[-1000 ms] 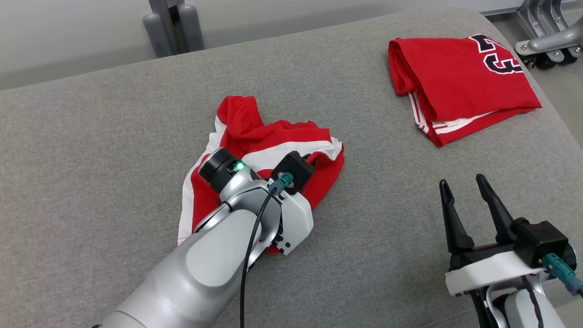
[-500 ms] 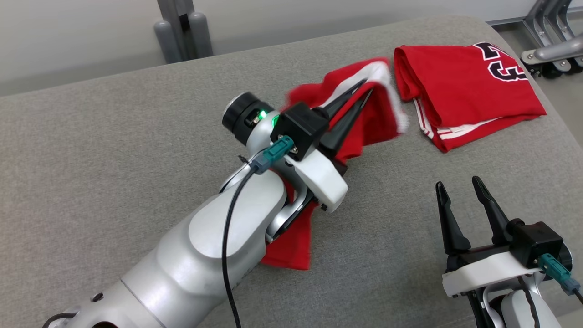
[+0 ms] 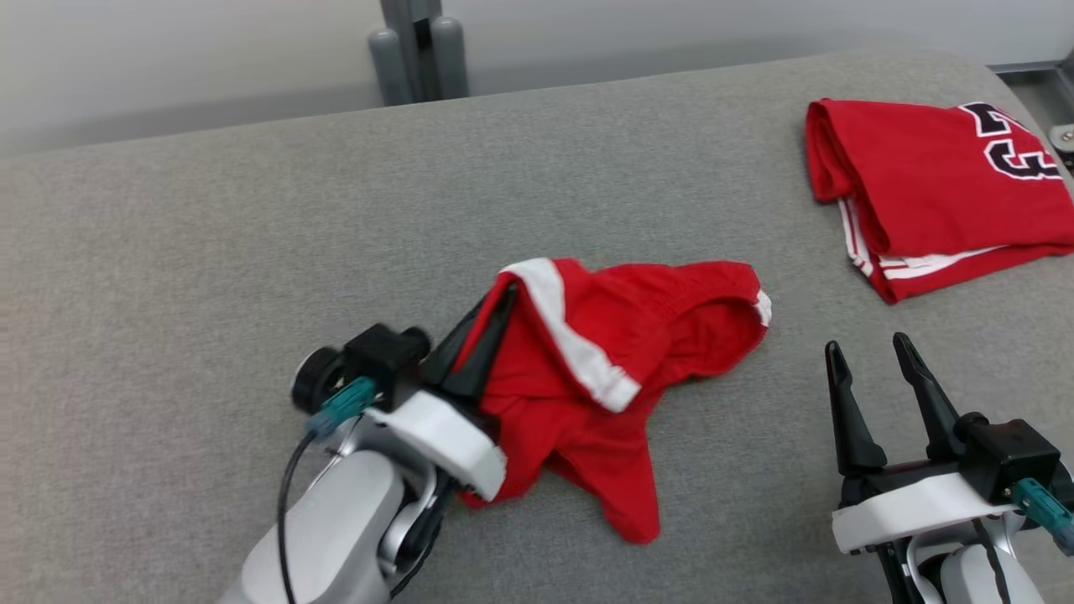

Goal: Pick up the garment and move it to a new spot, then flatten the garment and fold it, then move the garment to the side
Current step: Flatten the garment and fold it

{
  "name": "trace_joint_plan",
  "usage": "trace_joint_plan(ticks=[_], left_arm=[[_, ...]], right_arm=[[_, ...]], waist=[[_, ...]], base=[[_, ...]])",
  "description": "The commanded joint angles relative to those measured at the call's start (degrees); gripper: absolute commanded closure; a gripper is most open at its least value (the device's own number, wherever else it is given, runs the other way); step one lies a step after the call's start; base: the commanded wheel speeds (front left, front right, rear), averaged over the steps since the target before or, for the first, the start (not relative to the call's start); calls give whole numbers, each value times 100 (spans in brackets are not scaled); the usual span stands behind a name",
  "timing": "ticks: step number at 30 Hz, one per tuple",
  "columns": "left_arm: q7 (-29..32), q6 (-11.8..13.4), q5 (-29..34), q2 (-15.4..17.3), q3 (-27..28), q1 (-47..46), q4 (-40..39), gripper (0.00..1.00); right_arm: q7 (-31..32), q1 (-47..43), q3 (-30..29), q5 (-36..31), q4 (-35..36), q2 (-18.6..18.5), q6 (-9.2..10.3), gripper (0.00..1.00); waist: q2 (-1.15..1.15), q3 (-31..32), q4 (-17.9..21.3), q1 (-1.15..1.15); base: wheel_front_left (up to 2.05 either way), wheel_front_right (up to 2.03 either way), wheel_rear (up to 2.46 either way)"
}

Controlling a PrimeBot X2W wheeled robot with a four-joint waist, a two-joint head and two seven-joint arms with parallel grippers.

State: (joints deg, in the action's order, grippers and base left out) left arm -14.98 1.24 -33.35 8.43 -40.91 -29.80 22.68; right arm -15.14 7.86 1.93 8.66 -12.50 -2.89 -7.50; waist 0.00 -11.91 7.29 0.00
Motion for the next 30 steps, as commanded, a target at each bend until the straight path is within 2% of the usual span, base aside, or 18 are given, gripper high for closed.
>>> trace_joint_plan(ticks=[1,3,4,5,6,7,13,16,21,24,26,30], left_arm=[[-24,51,62,33,137,109,-58,100],[-23,140,78,101,443,418,-97,100],[-23,166,106,125,563,545,-103,86],[-24,190,120,138,667,663,-85,60],[-23,193,115,138,770,756,-66,13],[-23,196,140,137,857,812,-84,0],[-23,384,625,316,1310,1143,-509,0],[-24,391,949,476,1398,1250,-930,0],[30,-39,1473,921,933,1385,-1392,0],[354,-338,1790,1194,486,1352,-1546,0],[545,-439,2086,1347,236,1213,-1506,0],[782,-536,2636,1428,-200,908,-1353,0]], right_arm=[[-2,-29,-10,-15,17,-28,2,0],[-2,-24,-2,-17,25,-27,2,0],[-2,-19,-3,-14,27,-27,2,0],[-2,-18,-8,-11,30,-26,2,0],[-2,-15,-4,-15,32,-26,2,0],[-2,-15,-2,-20,29,-26,2,0],[-2,-45,4,-20,8,-26,2,0],[-2,-76,-6,-7,9,-25,2,0],[-2,-94,22,37,-30,-22,2,0],[-2,-92,29,45,-32,-20,2,0],[-2,-91,38,55,-38,-17,2,0],[-2,-82,46,86,-53,-17,2,0]], waist=[[0,-5,-91,0],[0,-5,-162,0],[0,-5,-196,0],[0,-3,-236,0],[0,-2,-268,0],[0,3,-297,0],[0,56,-375,0],[0,103,-386,0],[0,199,-344,0],[0,237,-308,0],[0,243,-293,0],[0,239,-260,0]], base=[[0,0,0],[0,0,0],[0,0,0],[0,0,0],[0,0,0],[0,0,0],[0,0,0],[0,0,0],[0,0,0],[0,0,0],[0,0,0],[0,0,0]])
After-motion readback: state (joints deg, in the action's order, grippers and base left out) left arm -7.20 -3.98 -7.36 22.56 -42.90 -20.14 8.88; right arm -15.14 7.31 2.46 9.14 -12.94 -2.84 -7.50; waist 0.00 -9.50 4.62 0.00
